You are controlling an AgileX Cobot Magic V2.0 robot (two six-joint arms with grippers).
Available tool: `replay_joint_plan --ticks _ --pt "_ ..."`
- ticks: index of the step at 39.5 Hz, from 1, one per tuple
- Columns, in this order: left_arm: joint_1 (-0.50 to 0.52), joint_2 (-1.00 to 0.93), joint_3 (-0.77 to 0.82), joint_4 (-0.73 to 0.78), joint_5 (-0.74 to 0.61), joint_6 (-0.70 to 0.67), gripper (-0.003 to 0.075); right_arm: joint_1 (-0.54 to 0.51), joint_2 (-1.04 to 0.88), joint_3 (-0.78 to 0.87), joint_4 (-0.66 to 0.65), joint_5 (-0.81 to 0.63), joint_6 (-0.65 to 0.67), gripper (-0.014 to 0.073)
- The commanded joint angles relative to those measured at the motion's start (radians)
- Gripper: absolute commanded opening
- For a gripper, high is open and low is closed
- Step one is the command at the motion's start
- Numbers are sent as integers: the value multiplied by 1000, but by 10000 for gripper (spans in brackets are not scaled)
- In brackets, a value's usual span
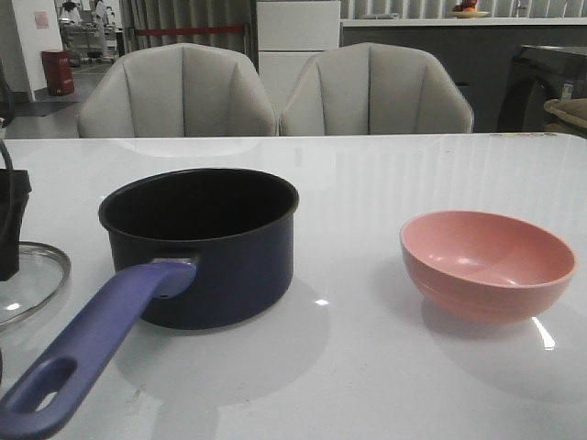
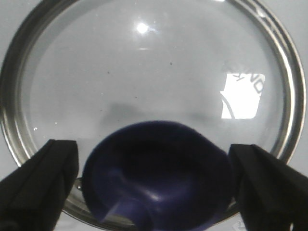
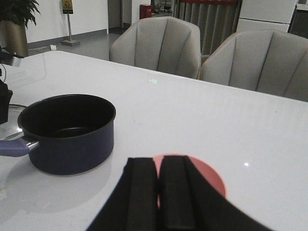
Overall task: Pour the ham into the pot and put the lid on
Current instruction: 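Lower the left gripper onto the purple lid knob and close, then lift the glass lid by its knob with the left gripper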
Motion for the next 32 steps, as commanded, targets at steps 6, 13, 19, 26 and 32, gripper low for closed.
replay_joint_plan --ticks 6,13,19,26,32 --pt "1 -44 -27 -23 -21 3 643 -3 9 -28 -8 -83 -7 160" --pt "1 -26 -27 -26 -31 3 643 -3 9 -28 -8 -83 -7 160" --pt "1 -2 -27 -29 -22 3 640 -3 9 -28 -8 -83 -7 160" --pt "1 4 -27 -29 -8 3 637 -3 9 -28 -8 -83 -7 160" --pt "1 4 -27 -29 -2 3 577 -3 9 -28 -8 -83 -7 160"
